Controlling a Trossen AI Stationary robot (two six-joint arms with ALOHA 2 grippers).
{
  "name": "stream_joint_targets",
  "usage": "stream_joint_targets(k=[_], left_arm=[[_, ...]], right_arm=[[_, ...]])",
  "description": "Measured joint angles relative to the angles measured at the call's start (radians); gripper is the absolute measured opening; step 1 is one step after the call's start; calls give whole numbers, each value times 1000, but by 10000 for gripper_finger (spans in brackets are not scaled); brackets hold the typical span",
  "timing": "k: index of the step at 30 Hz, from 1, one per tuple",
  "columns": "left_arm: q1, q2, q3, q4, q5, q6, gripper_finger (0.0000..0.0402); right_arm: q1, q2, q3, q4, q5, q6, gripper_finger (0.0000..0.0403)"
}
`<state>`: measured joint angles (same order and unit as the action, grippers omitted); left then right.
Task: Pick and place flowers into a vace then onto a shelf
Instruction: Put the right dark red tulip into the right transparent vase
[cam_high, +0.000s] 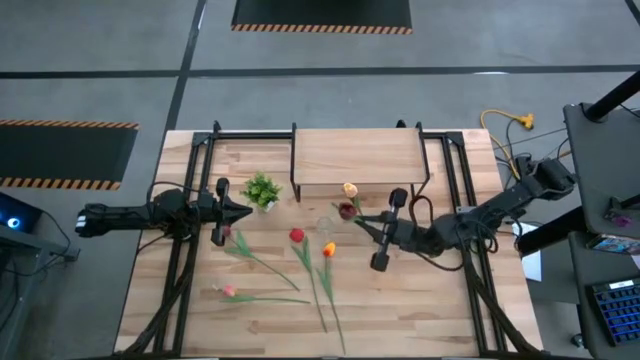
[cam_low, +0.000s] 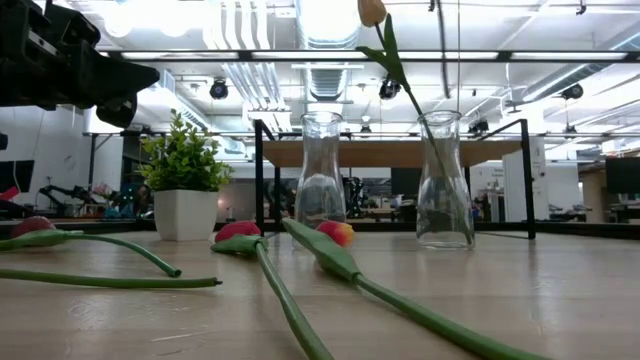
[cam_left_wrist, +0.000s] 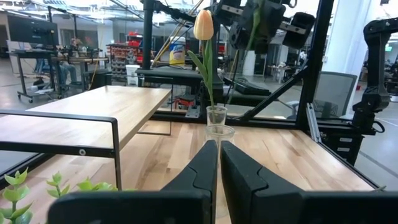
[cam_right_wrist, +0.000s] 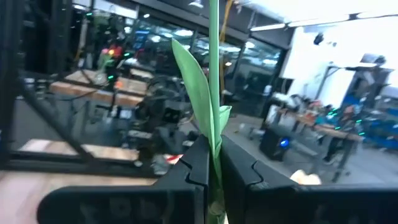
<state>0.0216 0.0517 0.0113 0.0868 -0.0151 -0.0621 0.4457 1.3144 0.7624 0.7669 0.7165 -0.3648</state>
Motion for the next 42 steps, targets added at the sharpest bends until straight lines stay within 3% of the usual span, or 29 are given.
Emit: stream_joint_targets(k=[6, 12, 23, 30, 34, 42], left_arm=[[0, 0, 0, 0, 0, 0, 3], [0, 0, 0, 0, 0, 0, 3], [0, 0, 0, 0, 0, 0, 3], [0, 0, 0, 0, 0, 0, 3], [0, 0, 0, 0, 0, 0, 3], [0, 0, 0, 0, 0, 0, 3]], right_arm=[[-48, 21, -9, 27, 1, -45, 13], [-75, 22, -72, 45, -4, 47, 13], [-74, 25, -274, 332, -10, 76, 13], [-76, 25, -322, 371, -9, 149, 16], [-77, 25, -313, 366, -9, 146, 51], [-77, 12, -312, 312, 7, 122, 188]])
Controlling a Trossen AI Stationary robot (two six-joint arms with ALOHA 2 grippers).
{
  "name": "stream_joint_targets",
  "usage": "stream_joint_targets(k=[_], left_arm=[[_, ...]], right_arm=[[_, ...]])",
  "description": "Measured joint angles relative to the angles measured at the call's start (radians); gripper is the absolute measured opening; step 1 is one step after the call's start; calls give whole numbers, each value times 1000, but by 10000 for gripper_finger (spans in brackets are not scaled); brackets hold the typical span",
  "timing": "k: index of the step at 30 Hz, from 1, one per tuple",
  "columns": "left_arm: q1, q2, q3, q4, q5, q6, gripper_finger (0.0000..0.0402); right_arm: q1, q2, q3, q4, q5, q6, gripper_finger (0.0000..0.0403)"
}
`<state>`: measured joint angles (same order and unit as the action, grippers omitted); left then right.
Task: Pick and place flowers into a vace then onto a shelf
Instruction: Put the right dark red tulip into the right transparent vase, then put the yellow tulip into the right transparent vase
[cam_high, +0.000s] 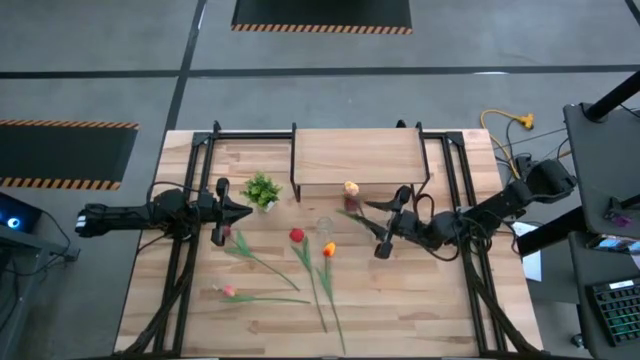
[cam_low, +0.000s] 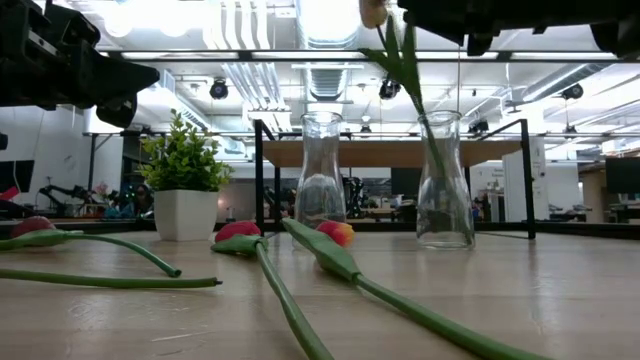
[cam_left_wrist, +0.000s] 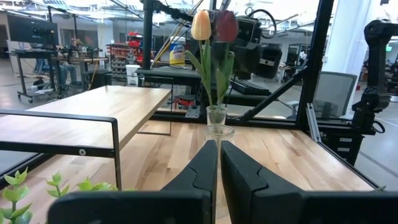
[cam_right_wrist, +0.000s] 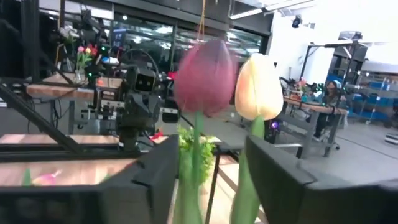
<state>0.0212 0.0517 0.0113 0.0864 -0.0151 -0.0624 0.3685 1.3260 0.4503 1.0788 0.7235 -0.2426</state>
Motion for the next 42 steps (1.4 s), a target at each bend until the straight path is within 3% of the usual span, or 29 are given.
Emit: stream_joint_targets(k=[5, 9, 14, 20, 30, 42], left_arm=[[0, 0, 0, 0, 0, 0, 3], [0, 0, 0, 0, 0, 0, 3], [0, 0, 0, 0, 0, 0, 3], [0, 0, 0, 0, 0, 0, 3], [0, 0, 0, 0, 0, 0, 3], [0, 0, 0, 0, 0, 0, 3]], right_arm=[[31, -41, 0, -42, 95, -29, 253], [91, -110, 0, -43, 117, -94, 281], [177, -186, 0, -73, 111, -68, 292], [261, -175, 47, -268, 90, 117, 284], [275, 35, 340, -907, 88, 652, 251], [266, 391, 659, -1237, 87, 1044, 236]])
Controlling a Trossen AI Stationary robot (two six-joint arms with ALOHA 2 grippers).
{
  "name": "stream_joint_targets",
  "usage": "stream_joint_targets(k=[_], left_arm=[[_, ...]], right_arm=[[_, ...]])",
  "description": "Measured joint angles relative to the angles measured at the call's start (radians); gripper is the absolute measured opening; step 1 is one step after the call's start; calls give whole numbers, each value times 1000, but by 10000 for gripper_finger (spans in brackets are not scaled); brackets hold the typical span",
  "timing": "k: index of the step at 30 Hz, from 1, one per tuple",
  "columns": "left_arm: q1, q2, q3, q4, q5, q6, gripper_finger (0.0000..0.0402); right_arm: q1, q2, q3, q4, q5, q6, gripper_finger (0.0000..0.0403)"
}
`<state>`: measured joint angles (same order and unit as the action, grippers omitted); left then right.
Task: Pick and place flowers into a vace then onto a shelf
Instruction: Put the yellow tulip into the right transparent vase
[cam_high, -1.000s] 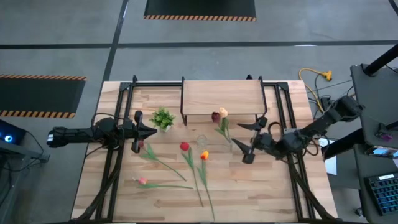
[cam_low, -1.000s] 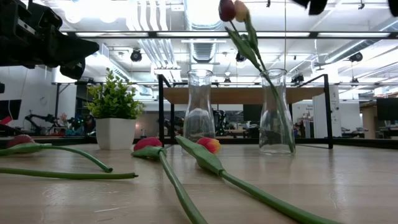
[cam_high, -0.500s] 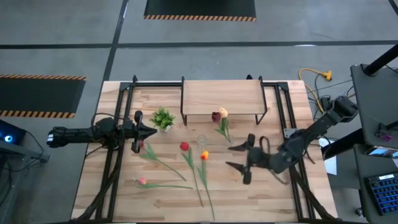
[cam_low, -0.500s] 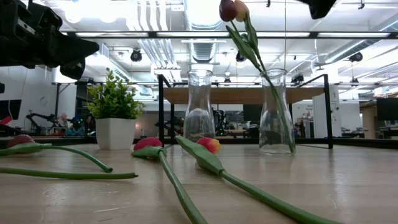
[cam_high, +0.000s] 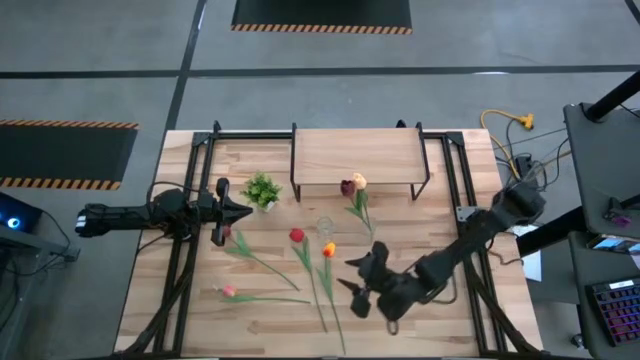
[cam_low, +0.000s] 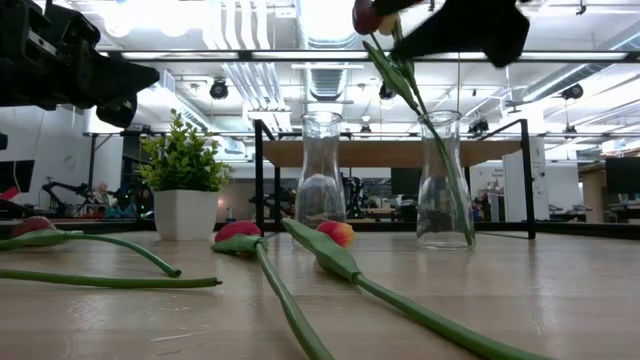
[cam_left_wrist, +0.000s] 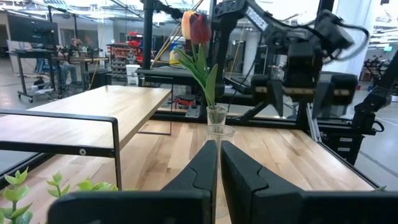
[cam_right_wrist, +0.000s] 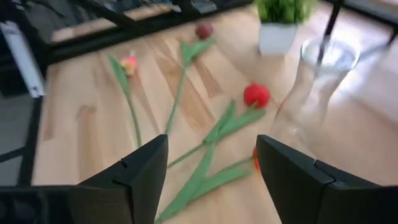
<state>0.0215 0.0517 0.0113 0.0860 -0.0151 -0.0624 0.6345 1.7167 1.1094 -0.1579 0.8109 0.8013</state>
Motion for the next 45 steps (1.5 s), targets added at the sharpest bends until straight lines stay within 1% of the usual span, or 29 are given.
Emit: stream_joint_targets(k=[3, 5, 12, 14, 16, 19, 22, 30, 32, 34, 41, 45], left_arm=[[0, 0, 0, 0, 0, 0, 3], [0, 0, 0, 0, 0, 0, 3], [0, 0, 0, 0, 0, 0, 3], [0, 0, 0, 0, 0, 0, 3], [0, 0, 0, 0, 0, 0, 3], [0, 0, 0, 0, 0, 0, 3], [0, 0, 0, 0, 0, 0, 3], [0, 0, 0, 0, 0, 0, 3], [0, 0, 0, 0, 0, 0, 3], [0, 0, 0, 0, 0, 0, 3], [0, 0, 0, 0, 0, 0, 3], [0, 0, 0, 0, 0, 0, 3]], right_arm=[[-7, 84, 72, -72, 0, 115, 235], [-12, 138, 114, -100, 1, 159, 236], [-32, 337, 249, -102, 0, 168, 261], [-39, 379, 272, -105, 0, 173, 270], [-48, 407, 282, -113, 0, 216, 279], [-63, 429, 290, -152, 0, 333, 286], [-73, 443, 287, -157, 0, 381, 287], [-83, 446, 284, -157, -37, 379, 281], [-87, 446, 278, -154, -69, 376, 276], [-90, 447, 270, -158, -104, 377, 270], [-96, 448, 261, -161, -171, 366, 244], [-100, 445, 252, -165, -216, 368, 218]])
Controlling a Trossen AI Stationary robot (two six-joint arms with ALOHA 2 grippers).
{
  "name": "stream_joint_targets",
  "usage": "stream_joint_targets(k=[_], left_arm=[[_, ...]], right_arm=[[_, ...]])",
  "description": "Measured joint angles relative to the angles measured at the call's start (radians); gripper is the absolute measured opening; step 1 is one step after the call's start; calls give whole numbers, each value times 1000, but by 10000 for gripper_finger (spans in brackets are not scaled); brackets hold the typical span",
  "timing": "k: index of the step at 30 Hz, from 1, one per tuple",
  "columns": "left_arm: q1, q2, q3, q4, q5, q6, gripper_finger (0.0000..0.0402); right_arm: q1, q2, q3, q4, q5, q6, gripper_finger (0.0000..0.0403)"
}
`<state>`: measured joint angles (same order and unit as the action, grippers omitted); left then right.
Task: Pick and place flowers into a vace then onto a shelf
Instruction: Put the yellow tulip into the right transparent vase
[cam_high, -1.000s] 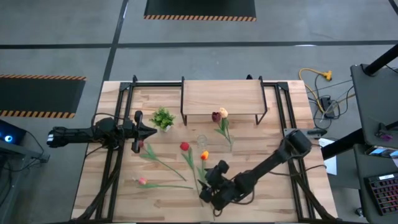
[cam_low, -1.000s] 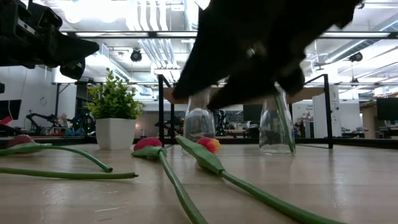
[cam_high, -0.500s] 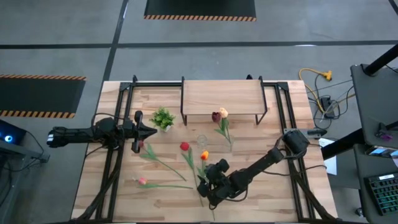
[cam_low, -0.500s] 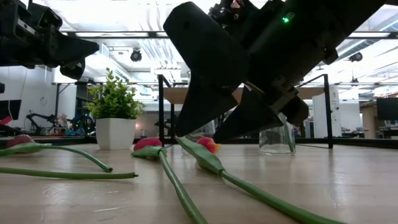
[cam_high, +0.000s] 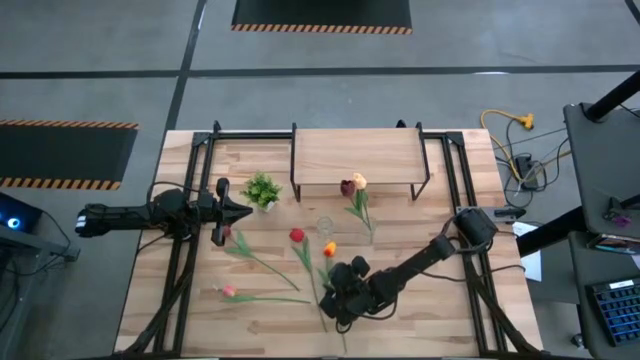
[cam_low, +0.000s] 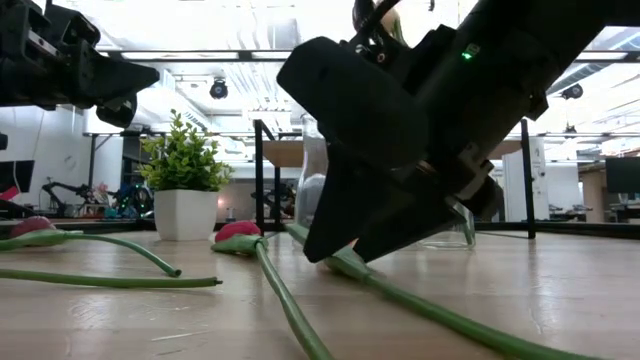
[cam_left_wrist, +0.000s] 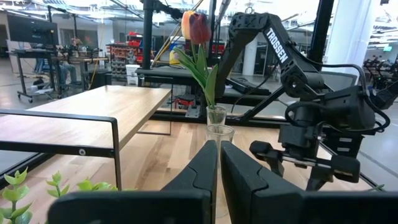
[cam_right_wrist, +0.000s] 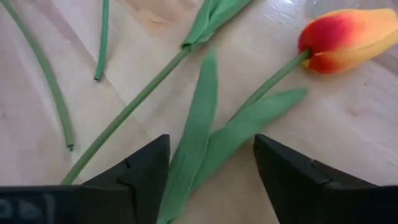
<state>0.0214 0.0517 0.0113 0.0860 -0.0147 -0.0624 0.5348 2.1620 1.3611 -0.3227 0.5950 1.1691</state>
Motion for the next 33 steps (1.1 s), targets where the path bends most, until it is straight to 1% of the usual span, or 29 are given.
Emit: stream_joint_targets(k=[4, 13, 17, 20, 24, 28, 30, 33], left_arm=[[0, 0, 0, 0, 0, 0, 3], [0, 0, 0, 0, 0, 0, 3], [0, 0, 0, 0, 0, 0, 3], [0, 0, 0, 0, 0, 0, 3], [0, 0, 0, 0, 0, 0, 3], [0, 0, 0, 0, 0, 0, 3], [0, 0, 0, 0, 0, 0, 3], [0, 0, 0, 0, 0, 0, 3]], right_arm=[[0, -3, -4, -35, -23, 31, 171], [-1, -17, -7, -74, -66, 35, 22], [12, -54, -10, -76, -104, -18, 14], [34, -109, -11, -80, -59, -85, 13], [62, -190, -9, -107, 57, -142, 13], [108, -273, -10, -126, 225, -201, 13], [137, -309, -10, -129, 363, -250, 13], [174, -346, -19, -134, 612, -300, 13]])
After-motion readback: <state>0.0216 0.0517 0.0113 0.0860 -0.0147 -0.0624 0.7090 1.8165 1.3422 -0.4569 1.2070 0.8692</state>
